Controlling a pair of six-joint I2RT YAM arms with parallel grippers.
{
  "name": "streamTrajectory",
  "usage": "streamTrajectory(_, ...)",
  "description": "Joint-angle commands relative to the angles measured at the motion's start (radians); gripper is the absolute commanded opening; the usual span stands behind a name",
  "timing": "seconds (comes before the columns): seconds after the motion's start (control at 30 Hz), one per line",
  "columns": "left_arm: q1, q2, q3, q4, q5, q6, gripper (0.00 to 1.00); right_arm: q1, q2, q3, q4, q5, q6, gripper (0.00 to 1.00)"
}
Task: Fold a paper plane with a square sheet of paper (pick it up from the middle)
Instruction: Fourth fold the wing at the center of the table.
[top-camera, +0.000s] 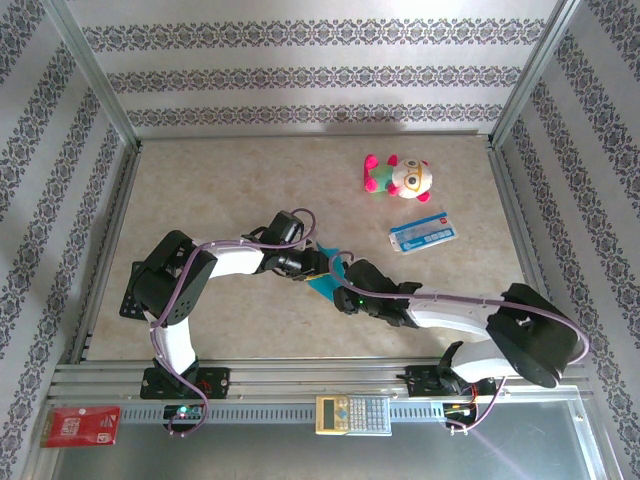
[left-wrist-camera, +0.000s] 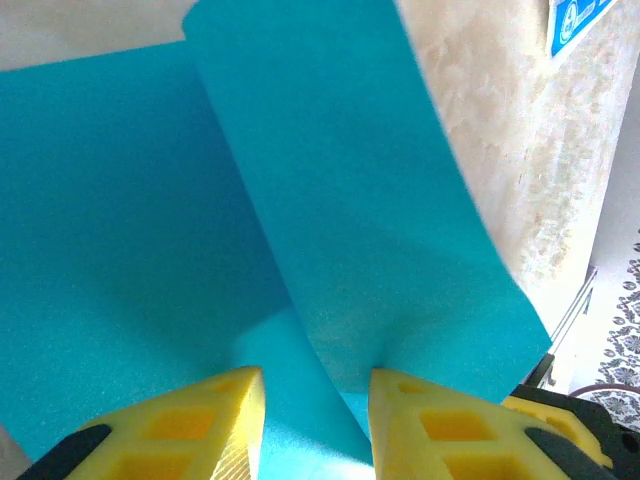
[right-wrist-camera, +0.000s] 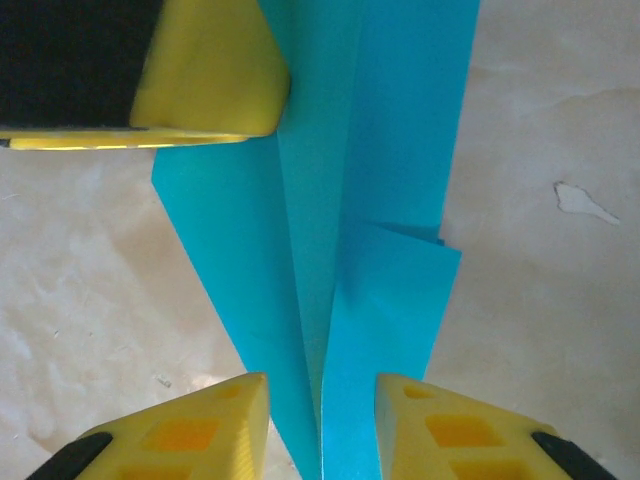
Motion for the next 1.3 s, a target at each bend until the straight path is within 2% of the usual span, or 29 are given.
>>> streamTrajectory(0.0,-0.009,0.009,0.023,-0.005,0.005,0.006,0.34,0.009,0.04,0.046,0.001,0.032,-0.026,0.31)
streamTrajectory(0.53,-0.009,0.015,0.021,0.001,0.019,0.005,0.34,0.01,0.142,0.088,-0.012,0.096,-0.032,0.21)
streamTrajectory(1.07,-0.009,0.013,0.011,0.015,0.026,-0.004,0.33,0.011,0.092,0.074,-0.053,0.148,-0.053,0.2)
streamTrajectory(1.27,-0.009,0.015,0.009,0.017,0.027,-0.005,0.33,0.009,0.105,0.088,-0.067,0.161,-0.068,0.23)
